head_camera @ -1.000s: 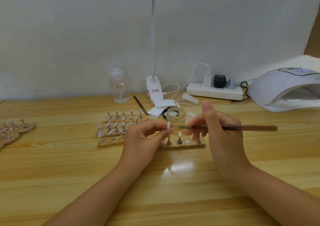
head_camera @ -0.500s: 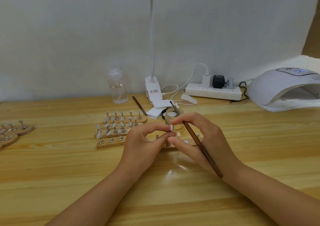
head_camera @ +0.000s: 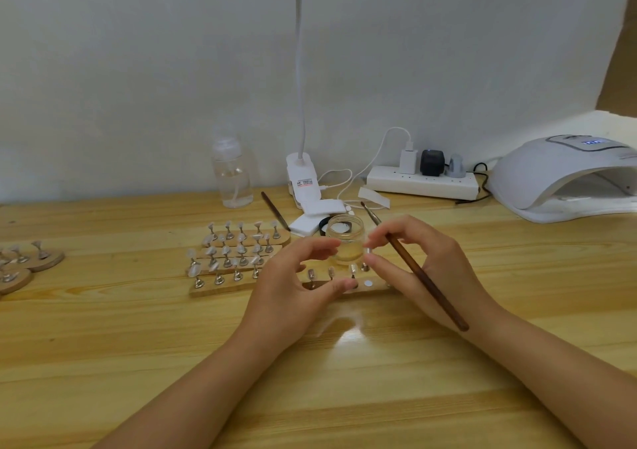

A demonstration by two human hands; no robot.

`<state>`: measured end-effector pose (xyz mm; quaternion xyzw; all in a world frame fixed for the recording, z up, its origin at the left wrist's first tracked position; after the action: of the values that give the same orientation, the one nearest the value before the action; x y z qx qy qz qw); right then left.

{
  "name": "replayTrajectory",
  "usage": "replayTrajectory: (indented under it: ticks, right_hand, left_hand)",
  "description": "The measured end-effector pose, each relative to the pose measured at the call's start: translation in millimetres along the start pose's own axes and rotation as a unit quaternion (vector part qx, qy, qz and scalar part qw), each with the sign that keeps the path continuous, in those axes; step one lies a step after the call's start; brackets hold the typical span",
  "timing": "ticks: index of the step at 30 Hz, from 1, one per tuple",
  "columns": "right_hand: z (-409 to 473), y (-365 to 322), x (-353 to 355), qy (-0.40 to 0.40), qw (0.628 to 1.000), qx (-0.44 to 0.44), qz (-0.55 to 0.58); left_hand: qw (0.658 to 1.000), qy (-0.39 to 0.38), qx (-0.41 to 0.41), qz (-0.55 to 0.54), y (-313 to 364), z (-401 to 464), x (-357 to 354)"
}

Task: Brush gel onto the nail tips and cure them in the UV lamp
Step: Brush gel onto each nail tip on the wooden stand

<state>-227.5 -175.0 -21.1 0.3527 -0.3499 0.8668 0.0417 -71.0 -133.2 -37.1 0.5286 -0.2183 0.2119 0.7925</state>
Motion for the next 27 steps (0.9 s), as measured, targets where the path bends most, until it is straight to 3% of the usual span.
replayTrajectory:
  ticks: [13,27]
  right_hand:
    - [-1,8,-3,-0.074,0.995,0.022,-0.058]
    - [-1,22,19,-0.149,0.987,-0.052,0.018]
  left_hand:
    - [0.999,-0.029,0.024,0.007,-10,0,-3]
    - [0.998,-0.039,0.041,0.004,-12,0,-2]
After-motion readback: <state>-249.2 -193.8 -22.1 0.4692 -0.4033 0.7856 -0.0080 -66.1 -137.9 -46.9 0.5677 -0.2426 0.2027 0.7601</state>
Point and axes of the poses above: each hand's wrist, its own z-axis towards the middle knuckle, its own x-axis out of the back of the hand, y = z × x, the point moved 4 cm from there along z, towards the middle knuckle, and after that the axes turned 13 degrees about -y, right-handed, at the moved point
